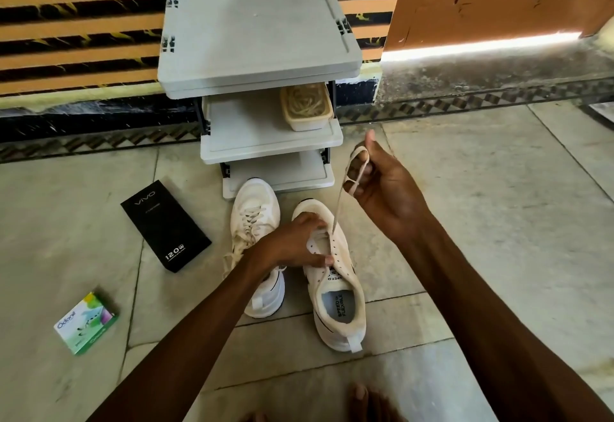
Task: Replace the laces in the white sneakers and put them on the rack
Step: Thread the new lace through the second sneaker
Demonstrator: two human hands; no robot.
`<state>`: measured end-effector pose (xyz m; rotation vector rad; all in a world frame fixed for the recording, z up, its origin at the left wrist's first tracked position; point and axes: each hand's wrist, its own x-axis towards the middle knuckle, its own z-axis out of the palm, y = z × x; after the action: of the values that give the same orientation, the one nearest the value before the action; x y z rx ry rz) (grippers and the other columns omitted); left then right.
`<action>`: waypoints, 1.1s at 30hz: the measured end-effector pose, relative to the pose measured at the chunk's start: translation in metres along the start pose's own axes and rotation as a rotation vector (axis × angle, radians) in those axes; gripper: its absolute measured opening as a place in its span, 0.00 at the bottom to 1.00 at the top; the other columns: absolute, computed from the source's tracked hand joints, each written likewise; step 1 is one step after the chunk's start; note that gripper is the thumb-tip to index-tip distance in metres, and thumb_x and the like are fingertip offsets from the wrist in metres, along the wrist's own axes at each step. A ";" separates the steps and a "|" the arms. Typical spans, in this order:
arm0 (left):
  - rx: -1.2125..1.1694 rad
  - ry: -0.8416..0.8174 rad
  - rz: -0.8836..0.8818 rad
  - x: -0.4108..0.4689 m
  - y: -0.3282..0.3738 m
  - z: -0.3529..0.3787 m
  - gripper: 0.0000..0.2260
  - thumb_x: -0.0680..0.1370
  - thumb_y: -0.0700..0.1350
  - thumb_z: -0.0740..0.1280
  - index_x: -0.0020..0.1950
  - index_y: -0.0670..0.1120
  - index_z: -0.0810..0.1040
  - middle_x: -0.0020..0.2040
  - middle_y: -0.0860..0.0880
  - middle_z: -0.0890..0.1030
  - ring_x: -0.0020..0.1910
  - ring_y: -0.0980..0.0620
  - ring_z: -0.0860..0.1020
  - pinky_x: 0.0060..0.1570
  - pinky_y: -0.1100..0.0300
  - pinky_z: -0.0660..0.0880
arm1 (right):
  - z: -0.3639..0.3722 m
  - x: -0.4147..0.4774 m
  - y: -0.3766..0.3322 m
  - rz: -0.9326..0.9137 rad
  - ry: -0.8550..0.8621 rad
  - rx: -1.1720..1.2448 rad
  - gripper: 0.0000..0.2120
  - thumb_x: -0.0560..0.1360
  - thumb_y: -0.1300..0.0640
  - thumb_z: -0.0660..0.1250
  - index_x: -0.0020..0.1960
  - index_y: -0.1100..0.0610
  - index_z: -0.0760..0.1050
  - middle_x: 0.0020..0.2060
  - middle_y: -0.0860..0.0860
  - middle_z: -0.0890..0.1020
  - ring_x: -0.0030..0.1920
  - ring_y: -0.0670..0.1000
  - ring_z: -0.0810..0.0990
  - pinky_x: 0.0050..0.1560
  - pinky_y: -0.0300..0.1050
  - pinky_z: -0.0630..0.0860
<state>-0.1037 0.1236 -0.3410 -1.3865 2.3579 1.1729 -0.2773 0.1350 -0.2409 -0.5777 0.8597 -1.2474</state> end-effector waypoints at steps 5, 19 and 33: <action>0.015 -0.022 0.003 0.001 0.001 0.000 0.39 0.74 0.57 0.72 0.78 0.48 0.57 0.80 0.50 0.50 0.77 0.49 0.55 0.74 0.54 0.59 | -0.038 0.002 0.042 0.021 0.266 -0.418 0.22 0.81 0.41 0.58 0.54 0.59 0.78 0.38 0.49 0.80 0.31 0.45 0.66 0.36 0.41 0.66; 0.024 0.014 -0.044 -0.001 0.007 -0.006 0.45 0.72 0.59 0.73 0.80 0.46 0.52 0.80 0.48 0.53 0.77 0.47 0.58 0.72 0.55 0.61 | -0.060 -0.003 0.107 0.047 0.247 -1.643 0.16 0.80 0.45 0.60 0.46 0.57 0.73 0.40 0.55 0.80 0.40 0.58 0.80 0.36 0.45 0.68; 0.107 0.020 -0.056 0.003 0.013 -0.007 0.42 0.69 0.60 0.75 0.76 0.47 0.60 0.77 0.50 0.60 0.71 0.46 0.67 0.66 0.53 0.69 | -0.048 0.010 0.087 -0.326 0.253 -1.383 0.16 0.78 0.60 0.60 0.33 0.54 0.62 0.23 0.48 0.67 0.24 0.48 0.65 0.28 0.44 0.59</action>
<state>-0.1139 0.1199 -0.3312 -1.4256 2.3413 1.0077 -0.2659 0.1501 -0.3394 -1.7172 1.8823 -0.8489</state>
